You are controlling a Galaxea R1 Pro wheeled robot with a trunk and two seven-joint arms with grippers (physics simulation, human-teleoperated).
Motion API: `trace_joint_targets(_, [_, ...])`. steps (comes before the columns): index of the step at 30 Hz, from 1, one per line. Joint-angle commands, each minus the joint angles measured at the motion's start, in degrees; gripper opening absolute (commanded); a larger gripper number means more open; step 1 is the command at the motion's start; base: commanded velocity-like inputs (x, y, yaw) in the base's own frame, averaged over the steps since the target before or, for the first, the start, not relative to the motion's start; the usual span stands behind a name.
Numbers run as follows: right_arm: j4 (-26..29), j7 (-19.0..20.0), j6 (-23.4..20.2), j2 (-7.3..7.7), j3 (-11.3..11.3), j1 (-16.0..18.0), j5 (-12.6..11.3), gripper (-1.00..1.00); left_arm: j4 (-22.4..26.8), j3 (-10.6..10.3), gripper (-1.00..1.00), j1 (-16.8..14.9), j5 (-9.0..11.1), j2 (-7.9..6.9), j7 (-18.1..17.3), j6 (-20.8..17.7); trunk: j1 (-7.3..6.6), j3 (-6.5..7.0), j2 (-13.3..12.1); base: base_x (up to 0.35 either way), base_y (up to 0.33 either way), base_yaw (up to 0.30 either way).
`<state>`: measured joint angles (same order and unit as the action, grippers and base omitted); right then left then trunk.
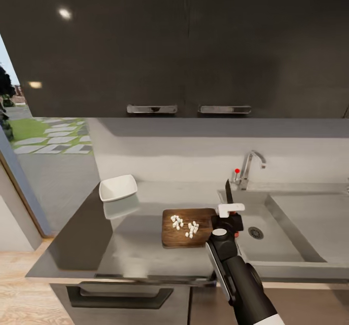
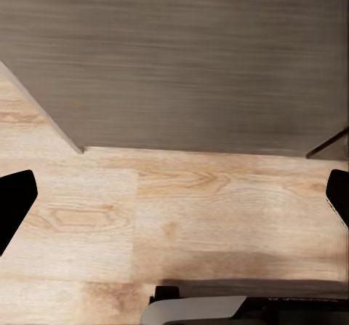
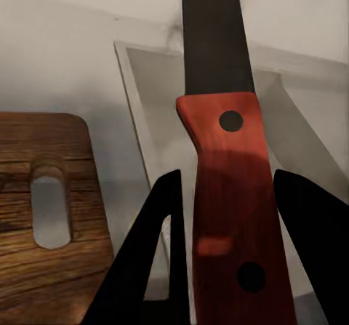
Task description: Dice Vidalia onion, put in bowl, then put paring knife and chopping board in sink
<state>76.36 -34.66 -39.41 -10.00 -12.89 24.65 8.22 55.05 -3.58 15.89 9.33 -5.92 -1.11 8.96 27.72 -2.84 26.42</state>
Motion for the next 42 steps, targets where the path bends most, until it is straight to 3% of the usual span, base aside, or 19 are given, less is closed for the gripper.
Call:
trace_joint_targets(1, [0.0, -0.1, -0.4, 0.00, -0.1, 0.0, -0.4, -1.00, 0.1, -0.1, 1.00, 0.0, 0.6, -0.06, -0.1, 0.1, 0.04, -0.02, 0.1, 0.000, -0.302, 0.000])
trace_joint_targets(10, [-0.2, 0.2, -0.5, 0.00, -0.1, 0.0, -2.3, -1.00, 0.6, -0.1, 1.00, 0.0, 0.6, -0.09, -0.1, 0.1, 0.04, 0.80, 0.1, 0.000, -0.246, 0.000])
trace_joint_targets(13, [-0.3, 0.7, -0.4, 0.00, -0.2, 0.0, -3.7, -1.00, 2.3, -0.3, 1.00, 0.0, 0.7, -0.17, -0.2, 0.1, 0.04, 0.89, 0.1, 0.000, -0.021, 0.000])
trace_joint_targets(18, [-0.3, 0.8, -0.3, 0.00, -0.2, 0.0, -4.0, -1.00, 6.4, -0.5, 1.00, 0.3, 0.7, -0.46, 0.0, 0.1, 0.04, 0.90, 0.1, 0.000, -0.002, 0.000])
trace_joint_targets(21, [-0.3, 2.0, -0.3, 0.00, -0.1, 0.0, -4.9, -1.00, 7.3, -0.9, 1.00, 3.0, 0.8, -0.79, 0.0, 0.1, 0.04, 0.90, 0.1, 0.000, 0.000, 0.000])
trace_joint_targets(23, [-0.3, 3.3, -0.3, 0.00, -0.1, 0.0, -7.5, -1.00, 9.4, -1.5, 1.00, 5.8, 0.8, -0.83, 0.0, 0.0, 0.04, 0.90, 0.1, 0.000, 0.000, 0.000])
trace_joint_targets(26, [-0.3, 3.7, -0.3, 0.00, 0.0, 0.0, -9.5, -1.00, 10.7, -1.8, 1.00, 7.4, 0.8, -0.89, 0.1, 0.0, 0.04, 0.90, 0.1, 0.000, 0.000, 0.000])
trace_joint_targets(42, [-0.8, 3.8, -0.8, 0.00, 0.1, 0.0, -9.8, -1.00, 6.8, -2.9, 1.00, 7.9, 1.0, -1.21, -0.2, -0.8, 0.04, 0.90, 0.1, 0.056, -0.042, 0.000])
